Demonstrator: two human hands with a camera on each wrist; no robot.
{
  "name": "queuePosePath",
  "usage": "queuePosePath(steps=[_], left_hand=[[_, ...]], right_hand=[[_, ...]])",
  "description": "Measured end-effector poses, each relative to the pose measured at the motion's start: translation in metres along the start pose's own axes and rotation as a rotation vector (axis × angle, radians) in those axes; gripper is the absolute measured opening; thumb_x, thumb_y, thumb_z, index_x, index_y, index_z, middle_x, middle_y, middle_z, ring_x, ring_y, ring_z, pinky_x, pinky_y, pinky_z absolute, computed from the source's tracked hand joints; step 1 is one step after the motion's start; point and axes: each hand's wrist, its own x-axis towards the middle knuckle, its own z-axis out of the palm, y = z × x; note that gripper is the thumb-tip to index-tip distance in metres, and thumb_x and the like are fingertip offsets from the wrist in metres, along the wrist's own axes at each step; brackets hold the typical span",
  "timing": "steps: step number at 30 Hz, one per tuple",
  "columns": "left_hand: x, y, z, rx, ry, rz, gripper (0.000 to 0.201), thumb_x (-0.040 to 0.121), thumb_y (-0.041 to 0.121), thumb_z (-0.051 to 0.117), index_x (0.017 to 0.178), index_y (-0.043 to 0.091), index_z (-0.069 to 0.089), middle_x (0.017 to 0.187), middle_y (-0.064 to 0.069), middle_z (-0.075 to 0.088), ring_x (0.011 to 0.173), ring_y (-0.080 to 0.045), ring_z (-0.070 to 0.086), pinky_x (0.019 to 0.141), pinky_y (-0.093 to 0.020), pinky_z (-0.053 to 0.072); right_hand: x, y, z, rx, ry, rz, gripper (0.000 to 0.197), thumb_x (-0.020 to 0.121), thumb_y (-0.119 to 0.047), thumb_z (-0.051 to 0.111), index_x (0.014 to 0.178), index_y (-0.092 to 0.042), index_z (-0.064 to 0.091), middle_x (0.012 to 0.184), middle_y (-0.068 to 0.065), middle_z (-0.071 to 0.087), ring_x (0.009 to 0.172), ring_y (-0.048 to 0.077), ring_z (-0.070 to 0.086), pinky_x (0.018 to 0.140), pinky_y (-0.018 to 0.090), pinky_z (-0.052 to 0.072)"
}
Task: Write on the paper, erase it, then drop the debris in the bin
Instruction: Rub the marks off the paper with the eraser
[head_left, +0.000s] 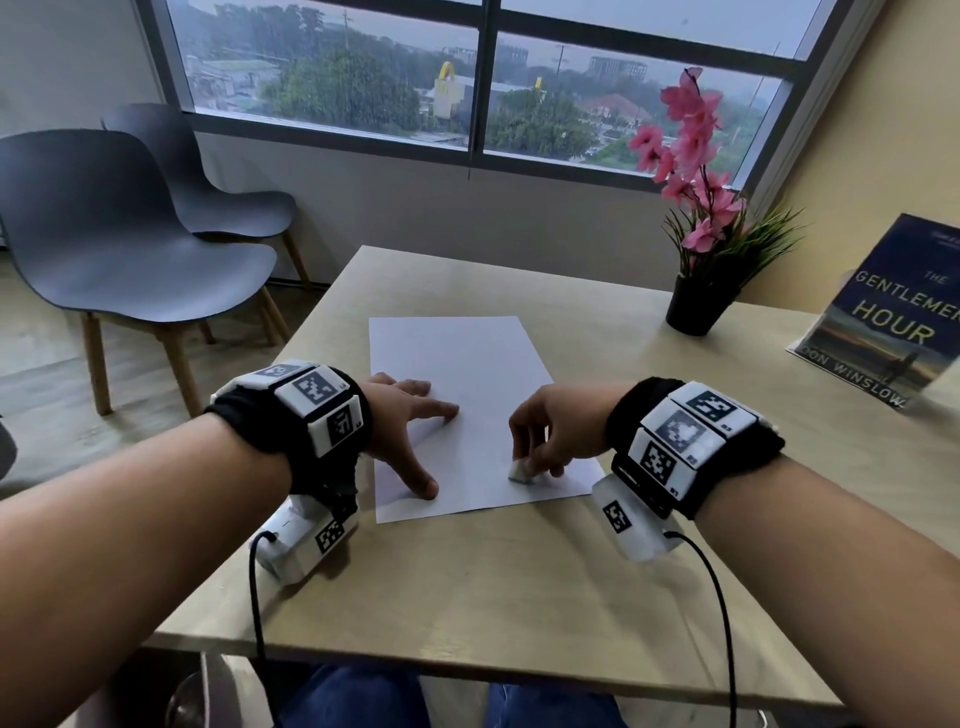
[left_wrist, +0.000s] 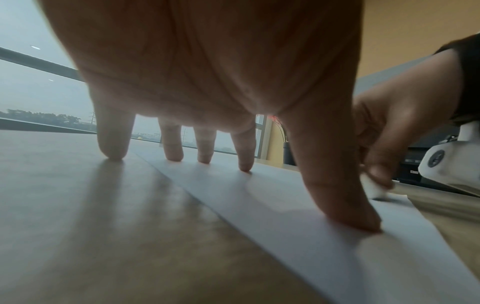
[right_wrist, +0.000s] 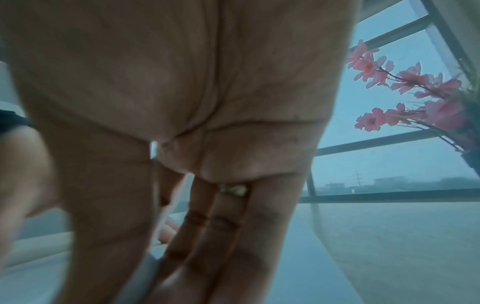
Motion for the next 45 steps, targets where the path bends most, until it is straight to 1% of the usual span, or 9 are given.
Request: queuePosePath(steps=[4, 8, 14, 20, 25, 30, 35, 41, 45], left_hand=[[-0.001, 0.000, 0.000, 0.001, 0.002, 0.002, 0.103, 0.063, 0.068, 0.071, 0.144, 0.053, 0.009, 0.159, 0.015, -0.002, 0.148, -0.022, -0.001, 0.120, -0.045, 0.012], [0.000, -0.001, 0.000, -0.003, -0.002, 0.000, 0.103, 0.063, 0.068, 0.070, 0.144, 0.054, 0.008, 0.159, 0.015, -0.003, 0.148, -0.022, -0.001, 0.120, -0.046, 0.011], [-0.001, 0.000, 0.000, 0.006, -0.005, 0.000, 0.104, 0.064, 0.069, 0.070, 0.145, 0.053, 0.007, 0.159, 0.015, -0.003, 0.148, -0.022, -0.001, 0.120, -0.046, 0.011], [0.001, 0.000, 0.001, -0.003, -0.004, 0.000, 0.104, 0.063, 0.069, 0.070, 0.144, 0.054, 0.008, 0.159, 0.015, -0.003, 0.148, -0.021, -0.001, 0.120, -0.045, 0.012], [0.001, 0.000, 0.001, -0.006, -0.003, 0.002, 0.104, 0.062, 0.069, 0.071, 0.144, 0.054, 0.008, 0.159, 0.015, -0.003, 0.147, -0.021, -0.001, 0.120, -0.044, 0.011], [0.000, 0.000, 0.000, -0.002, -0.004, 0.000, 0.104, 0.064, 0.068, 0.070, 0.145, 0.053, 0.008, 0.159, 0.015, -0.003, 0.148, -0.021, -0.001, 0.120, -0.044, 0.011], [0.000, 0.000, 0.000, -0.004, -0.013, 0.000, 0.104, 0.063, 0.069, 0.070, 0.144, 0.054, 0.007, 0.159, 0.015, -0.004, 0.148, -0.021, -0.002, 0.120, -0.047, 0.012], [0.001, 0.000, 0.000, 0.002, -0.008, -0.002, 0.104, 0.063, 0.069, 0.070, 0.144, 0.054, 0.007, 0.159, 0.015, -0.004, 0.148, -0.021, -0.002, 0.119, -0.046, 0.011], [0.001, -0.001, 0.001, -0.005, -0.009, -0.004, 0.105, 0.062, 0.069, 0.070, 0.144, 0.054, 0.007, 0.159, 0.015, -0.003, 0.148, -0.021, -0.002, 0.120, -0.046, 0.012]], right_hand=[[0.001, 0.003, -0.005, 0.027, -0.033, 0.017, 0.011, 0.083, -0.023, 0.072, 0.091, -0.017, 0.067, 0.076, -0.006, 0.069, 0.064, 0.006, 0.061, 0.070, 0.019, 0.052], [0.010, 0.006, -0.009, 0.053, 0.066, 0.084, 0.015, 0.084, -0.026, 0.071, 0.090, -0.016, 0.063, 0.096, 0.010, 0.074, 0.072, 0.016, 0.065, 0.085, 0.035, 0.056], [0.002, -0.006, -0.001, -0.017, -0.068, -0.008, 0.017, 0.083, -0.028, 0.072, 0.094, -0.016, 0.067, 0.086, 0.000, 0.071, 0.066, 0.009, 0.064, 0.070, 0.021, 0.050], [0.011, -0.006, -0.005, -0.028, 0.051, 0.048, 0.018, 0.082, -0.031, 0.072, 0.089, -0.017, 0.063, 0.097, 0.009, 0.075, 0.073, 0.015, 0.066, 0.084, 0.034, 0.055], [0.003, -0.015, -0.002, -0.063, -0.064, 0.005, 0.023, 0.082, -0.030, 0.072, 0.098, -0.014, 0.068, 0.099, 0.005, 0.074, 0.072, 0.011, 0.065, 0.072, 0.022, 0.052], [0.016, -0.013, -0.006, -0.060, 0.073, 0.056, 0.023, 0.083, -0.034, 0.070, 0.096, -0.016, 0.064, 0.097, 0.008, 0.075, 0.076, 0.016, 0.067, 0.086, 0.036, 0.056], [0.002, -0.020, 0.002, -0.061, -0.069, -0.030, 0.021, 0.083, -0.034, 0.071, 0.095, -0.017, 0.066, 0.098, 0.004, 0.074, 0.070, 0.011, 0.066, 0.082, 0.029, 0.054], [0.014, -0.020, -0.002, -0.115, 0.094, 0.025, 0.017, 0.085, -0.034, 0.069, 0.094, -0.021, 0.064, 0.094, 0.004, 0.075, 0.073, 0.012, 0.064, 0.079, 0.030, 0.052], [0.009, -0.023, 0.002, -0.103, 0.014, -0.023, 0.020, 0.083, -0.035, 0.071, 0.093, -0.018, 0.066, 0.085, 0.003, 0.073, 0.069, 0.011, 0.062, 0.073, 0.026, 0.050]])
